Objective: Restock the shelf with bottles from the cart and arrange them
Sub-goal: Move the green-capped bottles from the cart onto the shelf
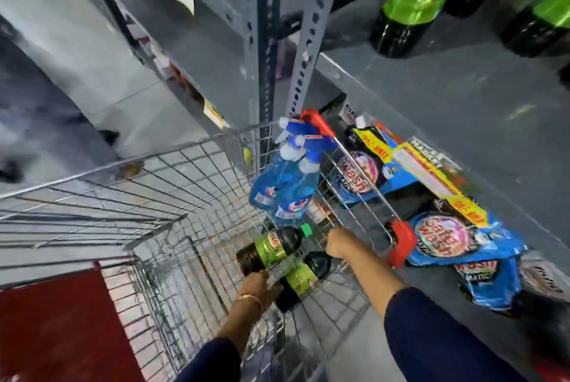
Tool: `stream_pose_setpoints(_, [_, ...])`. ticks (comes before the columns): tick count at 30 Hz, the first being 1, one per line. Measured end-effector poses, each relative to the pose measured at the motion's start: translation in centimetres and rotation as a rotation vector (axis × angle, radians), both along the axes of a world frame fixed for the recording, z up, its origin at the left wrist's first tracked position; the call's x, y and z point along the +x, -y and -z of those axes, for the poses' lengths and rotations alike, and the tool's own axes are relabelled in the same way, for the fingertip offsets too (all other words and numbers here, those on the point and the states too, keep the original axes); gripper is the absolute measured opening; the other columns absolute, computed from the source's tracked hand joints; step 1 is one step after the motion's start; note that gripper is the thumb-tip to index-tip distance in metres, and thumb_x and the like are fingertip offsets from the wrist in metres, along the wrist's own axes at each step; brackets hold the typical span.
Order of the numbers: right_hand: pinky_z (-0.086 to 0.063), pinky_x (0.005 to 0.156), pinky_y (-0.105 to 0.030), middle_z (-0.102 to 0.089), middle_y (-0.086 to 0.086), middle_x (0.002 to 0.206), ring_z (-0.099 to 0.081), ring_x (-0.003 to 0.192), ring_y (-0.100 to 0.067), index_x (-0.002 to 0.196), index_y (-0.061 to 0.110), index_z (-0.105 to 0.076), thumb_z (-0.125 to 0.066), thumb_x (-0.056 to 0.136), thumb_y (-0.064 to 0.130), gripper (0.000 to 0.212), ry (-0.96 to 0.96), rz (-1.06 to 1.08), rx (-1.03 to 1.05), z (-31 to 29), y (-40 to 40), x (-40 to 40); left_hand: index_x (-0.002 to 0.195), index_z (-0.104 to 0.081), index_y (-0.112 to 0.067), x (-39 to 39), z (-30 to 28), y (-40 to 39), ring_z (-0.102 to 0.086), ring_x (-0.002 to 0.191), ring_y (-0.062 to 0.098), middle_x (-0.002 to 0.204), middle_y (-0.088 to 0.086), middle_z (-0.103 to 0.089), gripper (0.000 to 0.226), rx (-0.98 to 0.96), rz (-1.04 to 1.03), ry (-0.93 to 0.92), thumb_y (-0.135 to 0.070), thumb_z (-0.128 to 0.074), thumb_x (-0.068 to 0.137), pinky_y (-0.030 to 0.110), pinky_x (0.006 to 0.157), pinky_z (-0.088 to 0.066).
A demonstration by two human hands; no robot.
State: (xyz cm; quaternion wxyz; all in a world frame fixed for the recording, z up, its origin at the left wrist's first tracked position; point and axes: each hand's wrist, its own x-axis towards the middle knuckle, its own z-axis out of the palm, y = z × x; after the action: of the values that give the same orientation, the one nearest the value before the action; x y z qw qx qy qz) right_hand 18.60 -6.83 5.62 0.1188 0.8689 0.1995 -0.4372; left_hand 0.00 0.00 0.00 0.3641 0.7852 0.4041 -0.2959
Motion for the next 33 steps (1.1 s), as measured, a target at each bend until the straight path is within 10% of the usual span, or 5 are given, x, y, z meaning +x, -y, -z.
stream_pose_setpoints(11, [-0.036,0.106,-0.043,-0.031,-0.024,0.147,-0.039,0.129,-0.038,0.134,-0.003,-0.034,-0.046,0.094,0.018,0.047,-0.161,-0.049,-0.270,3.0,-0.6,1.1,0.111,-0.059,-0.003,1.8,2.9,1.3,-0.063,0.087,0.025,0.102,0.014,-0.064,0.044,-0.444,-0.654,-0.080,-0.026,-0.073,0.076,0.037,0.076,-0.059])
stream_pose_setpoints(17, [-0.032,0.051,-0.024,-0.054,-0.015,0.082,-0.045,0.064,-0.020,0.100,0.002,-0.057,-0.045,0.090,0.003,0.015,-0.253,0.064,-0.150,2.5,-0.1,1.8,0.118,-0.054,-0.011,2.2,3.2,2.4,-0.056,0.109,0.023,0.120,0.011,-0.058,0.059,-0.279,-0.447,-0.082,-0.016,-0.079,0.065,0.028,0.091,-0.051])
stream_pose_setpoints(20, [-0.040,0.055,-0.023,-0.043,-0.004,0.069,-0.041,0.058,-0.015,0.076,0.013,-0.053,-0.049,0.088,0.006,0.015,-0.222,0.198,-0.047,2.0,0.4,2.0,0.117,-0.054,-0.011,2.1,2.9,2.5,-0.055,0.109,0.022,0.119,0.011,-0.058,0.051,-0.171,-0.329,-0.047,-0.017,-0.074,0.070,0.027,0.092,-0.049])
stream_pose_setpoints(24, [-0.041,0.102,-0.036,-0.051,-0.022,0.116,-0.048,0.110,-0.030,0.135,-0.004,-0.034,-0.049,0.095,0.026,0.052,-0.265,0.100,-0.188,2.2,0.0,2.2,0.120,-0.052,-0.010,1.8,2.3,2.6,-0.053,0.111,0.023,0.123,0.012,-0.052,0.049,-0.078,-0.263,-0.008,-0.014,-0.070,0.075,0.027,0.096,-0.046])
stream_pose_setpoints(33, [-0.035,0.075,-0.027,-0.044,-0.012,0.093,-0.041,0.084,-0.023,0.125,-0.002,-0.049,-0.041,0.092,0.006,0.035,-0.130,0.171,-0.008,4.4,0.9,1.1,0.120,-0.046,-0.008,2.1,3.2,1.7,-0.054,0.114,0.024,0.125,0.011,-0.053,0.065,-0.150,-0.024,-0.095,-0.026,-0.077,0.066,0.028,0.097,-0.046])
